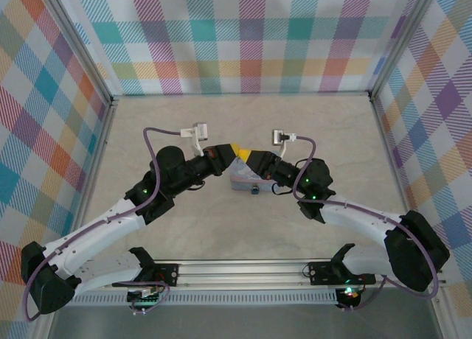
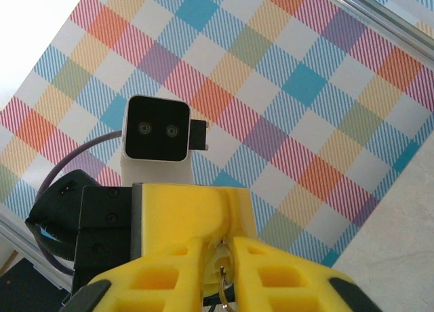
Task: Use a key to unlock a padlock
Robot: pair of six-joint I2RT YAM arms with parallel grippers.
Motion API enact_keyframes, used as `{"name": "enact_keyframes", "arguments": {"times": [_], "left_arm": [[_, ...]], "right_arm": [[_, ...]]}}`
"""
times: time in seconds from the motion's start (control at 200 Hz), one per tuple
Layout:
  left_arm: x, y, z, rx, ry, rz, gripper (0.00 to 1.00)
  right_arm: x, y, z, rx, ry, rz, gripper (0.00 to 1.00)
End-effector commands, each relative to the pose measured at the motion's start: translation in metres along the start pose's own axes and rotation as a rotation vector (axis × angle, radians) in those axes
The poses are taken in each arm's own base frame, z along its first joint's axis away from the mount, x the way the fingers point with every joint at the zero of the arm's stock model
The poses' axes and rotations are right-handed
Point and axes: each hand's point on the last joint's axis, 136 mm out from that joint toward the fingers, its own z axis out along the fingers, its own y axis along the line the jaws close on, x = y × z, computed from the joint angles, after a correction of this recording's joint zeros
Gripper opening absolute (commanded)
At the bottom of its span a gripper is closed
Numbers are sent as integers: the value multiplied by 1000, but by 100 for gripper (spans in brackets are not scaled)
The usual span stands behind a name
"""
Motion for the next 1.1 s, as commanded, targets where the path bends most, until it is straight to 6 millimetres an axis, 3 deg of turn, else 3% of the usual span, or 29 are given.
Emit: {"name": "enact_keyframes", "arguments": {"times": [0.0,0.48,0.62,0.695,0.84,0.95,1.095], "left_arm": [[-3,-16,-4,59,-18,2,0],[-1,-17,0,64,-6,0,0],[0,-14,-3,45,1,5,0],[-2,-12,-8,26,-11,10,24],[-7,-8,-21,-9,-28,35,45],[-8,1,-31,-64,-25,53,50],[9,35,-40,-218,37,57,59]], "right_arm": [[1,21,5,-78,20,-23,24],[1,14,4,-44,9,-25,0],[2,14,2,-32,18,-48,0],[4,15,-1,-15,30,-71,0],[9,13,-10,43,61,-116,0],[9,9,-23,111,79,-150,0],[2,-10,-51,270,92,-184,0]]}}
